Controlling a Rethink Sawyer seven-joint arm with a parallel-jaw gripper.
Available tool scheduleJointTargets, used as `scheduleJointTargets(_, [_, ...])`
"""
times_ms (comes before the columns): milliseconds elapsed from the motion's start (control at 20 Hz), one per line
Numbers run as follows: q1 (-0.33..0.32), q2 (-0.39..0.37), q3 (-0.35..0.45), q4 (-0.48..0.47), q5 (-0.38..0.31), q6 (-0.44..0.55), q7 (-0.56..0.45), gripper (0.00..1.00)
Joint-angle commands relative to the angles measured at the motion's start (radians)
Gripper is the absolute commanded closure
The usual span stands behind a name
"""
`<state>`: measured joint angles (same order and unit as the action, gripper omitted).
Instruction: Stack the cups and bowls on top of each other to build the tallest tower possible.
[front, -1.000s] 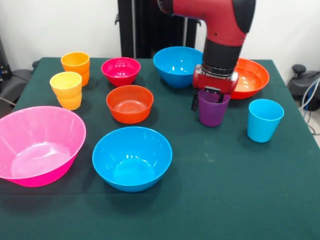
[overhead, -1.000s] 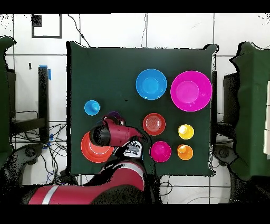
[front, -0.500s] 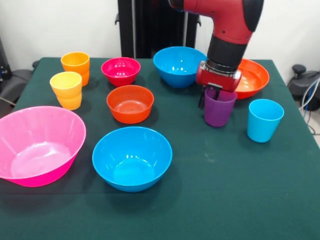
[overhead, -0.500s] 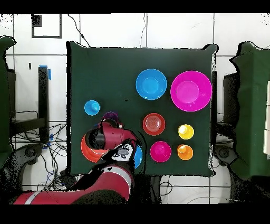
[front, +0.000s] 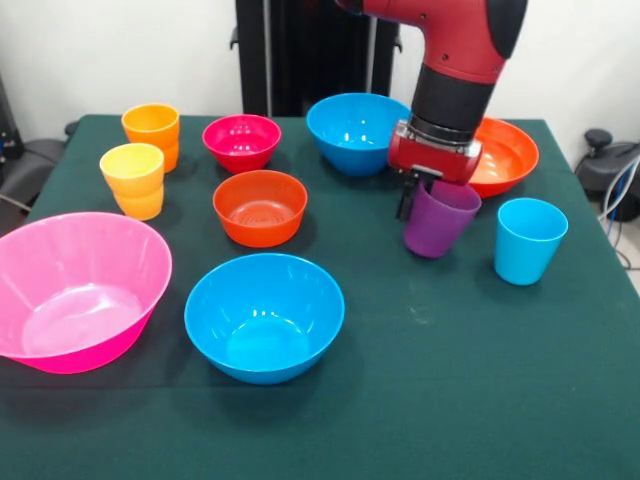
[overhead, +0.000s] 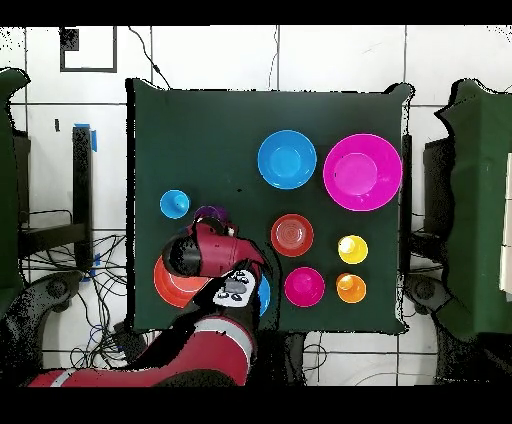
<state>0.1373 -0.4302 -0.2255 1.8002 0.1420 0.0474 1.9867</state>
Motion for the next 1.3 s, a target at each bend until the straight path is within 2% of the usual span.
scheduleJointTargets(50, [-0.041,-0.097,0.039,-0.083,-0.056,0.256,-0.012,1.0])
scheduleJointTargets(250, [-0.067,-0.189,0.035,-0.12,-0.085,0.434,-0.074,1.0])
scheduleJointTargets(450, [-0.09,-0.258,0.031,-0.134,-0.122,0.564,-0.106,1.0])
scheduleJointTargets(650, [-0.117,-0.29,0.018,-0.196,-0.174,0.712,-0.138,1.0])
scheduleJointTargets(1050, [-0.183,-0.286,0.037,-0.275,-0.277,0.749,-0.146,1.0])
scheduleJointTargets(1300, [-0.234,-0.256,0.062,-0.306,-0.327,0.714,-0.159,1.0])
